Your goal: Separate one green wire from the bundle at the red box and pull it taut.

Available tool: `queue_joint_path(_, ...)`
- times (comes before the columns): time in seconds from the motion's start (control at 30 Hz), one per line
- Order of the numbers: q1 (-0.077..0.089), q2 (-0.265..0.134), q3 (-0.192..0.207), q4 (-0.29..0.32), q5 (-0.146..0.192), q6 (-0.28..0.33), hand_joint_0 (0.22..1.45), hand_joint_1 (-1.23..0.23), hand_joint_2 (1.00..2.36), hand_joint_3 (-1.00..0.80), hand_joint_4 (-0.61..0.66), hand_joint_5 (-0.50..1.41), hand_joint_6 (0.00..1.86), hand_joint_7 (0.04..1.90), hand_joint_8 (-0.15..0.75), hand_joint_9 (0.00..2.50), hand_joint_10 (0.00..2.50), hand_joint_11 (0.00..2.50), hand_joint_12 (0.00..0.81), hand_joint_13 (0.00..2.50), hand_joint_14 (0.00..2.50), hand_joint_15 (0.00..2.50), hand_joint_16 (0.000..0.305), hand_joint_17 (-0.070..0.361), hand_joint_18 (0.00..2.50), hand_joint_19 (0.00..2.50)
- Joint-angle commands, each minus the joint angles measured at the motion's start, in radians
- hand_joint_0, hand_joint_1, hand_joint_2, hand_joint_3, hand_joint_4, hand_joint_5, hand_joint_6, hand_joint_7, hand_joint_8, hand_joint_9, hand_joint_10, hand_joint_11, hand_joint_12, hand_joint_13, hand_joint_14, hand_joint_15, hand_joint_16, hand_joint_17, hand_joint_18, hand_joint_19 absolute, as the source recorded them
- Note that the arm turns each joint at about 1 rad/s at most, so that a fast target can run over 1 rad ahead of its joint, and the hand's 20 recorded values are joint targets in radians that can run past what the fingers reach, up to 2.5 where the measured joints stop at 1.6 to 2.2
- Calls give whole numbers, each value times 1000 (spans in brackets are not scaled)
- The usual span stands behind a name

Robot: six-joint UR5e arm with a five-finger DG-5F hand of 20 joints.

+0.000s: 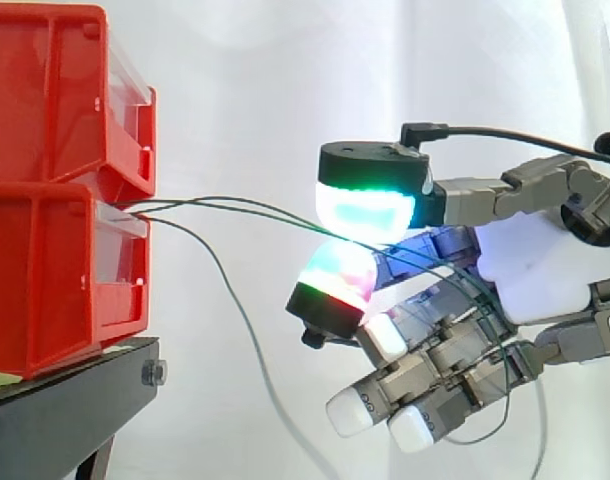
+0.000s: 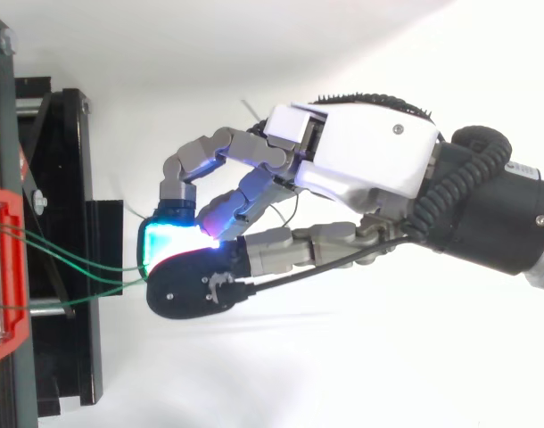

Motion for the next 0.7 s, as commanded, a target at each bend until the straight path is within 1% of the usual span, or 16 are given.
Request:
queue_joint_path(0.0, -1, 0, 0, -1, 0, 0, 655, -811, 1007, -413, 78, -182, 913, 1055, 257, 939, 18, 729, 350, 722, 13, 339, 48, 109, 698, 420)
queue_joint_path(0.17, -1, 0, 0, -1, 0, 0, 652, -810, 1006, -433, 84, -182, 911, 1069, 257, 941, 20, 722, 347, 723, 16, 344, 48, 108, 699, 419)
queue_joint_path(0.27, 0, 0, 0, -1, 0, 0, 642, -783, 1006, -426, 88, -179, 909, 1089, 255, 949, 18, 724, 346, 729, 14, 347, 48, 107, 701, 426)
queue_joint_path(0.43, 0, 0, 0, -2, 0, 1, 646, -779, 1007, -414, 66, -177, 911, 1093, 257, 957, 20, 724, 348, 735, 15, 337, 48, 107, 711, 425)
queue_joint_path(0.53, 0, 0, 0, -2, 0, 1, 663, -814, 1005, -427, 53, -177, 912, 1055, 255, 950, 18, 727, 350, 735, 13, 340, 48, 107, 712, 417)
queue_joint_path(0.6, 2, 0, 0, -2, 0, 1, 682, -851, 1002, -484, 65, -179, 910, 1070, 254, 946, 18, 723, 349, 733, 15, 342, 47, 107, 714, 410)
queue_joint_path(0.67, 2, 0, 0, -1, 0, 1, 676, -865, 1000, -500, 90, -177, 909, 1048, 251, 942, 20, 731, 348, 733, 14, 343, 47, 106, 710, 402)
